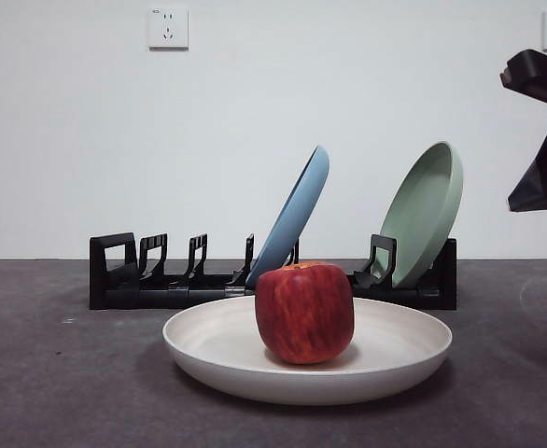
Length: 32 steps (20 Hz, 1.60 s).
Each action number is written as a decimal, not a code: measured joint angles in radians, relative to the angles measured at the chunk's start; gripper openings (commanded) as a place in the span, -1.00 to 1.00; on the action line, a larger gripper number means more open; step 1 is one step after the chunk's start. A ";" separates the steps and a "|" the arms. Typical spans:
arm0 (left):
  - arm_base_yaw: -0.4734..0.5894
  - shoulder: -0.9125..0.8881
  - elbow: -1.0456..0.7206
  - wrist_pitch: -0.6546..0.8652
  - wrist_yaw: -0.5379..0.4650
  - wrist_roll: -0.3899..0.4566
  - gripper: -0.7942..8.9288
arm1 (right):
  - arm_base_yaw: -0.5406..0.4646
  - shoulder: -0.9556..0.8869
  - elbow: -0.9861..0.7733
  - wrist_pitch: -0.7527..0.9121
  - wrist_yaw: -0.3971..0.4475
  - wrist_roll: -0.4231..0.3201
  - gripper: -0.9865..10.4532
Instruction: Take the yellow plate from the plate rack,put the plate on the table,take the apple from the table,put the apple in the plate
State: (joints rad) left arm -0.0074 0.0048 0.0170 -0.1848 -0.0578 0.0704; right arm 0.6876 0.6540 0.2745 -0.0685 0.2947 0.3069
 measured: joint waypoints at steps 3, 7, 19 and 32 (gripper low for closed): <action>0.000 0.000 0.000 -0.001 0.008 0.000 -0.84 | 0.000 0.000 0.000 0.000 0.000 0.000 -0.82; 0.000 0.000 0.000 -0.001 0.008 0.000 -0.84 | 0.000 0.000 0.000 0.000 0.000 0.000 -0.82; 0.000 0.000 0.000 -0.001 0.008 0.000 -0.84 | 0.000 0.000 0.000 -0.001 0.000 0.000 -0.82; 0.000 0.000 0.000 -0.001 0.008 0.000 -0.84 | -0.485 -0.492 -0.015 -0.042 -0.191 -0.287 -0.82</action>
State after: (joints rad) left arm -0.0074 0.0048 0.0170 -0.1856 -0.0494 0.0708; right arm 0.2028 0.1616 0.2592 -0.1101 0.1036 0.0196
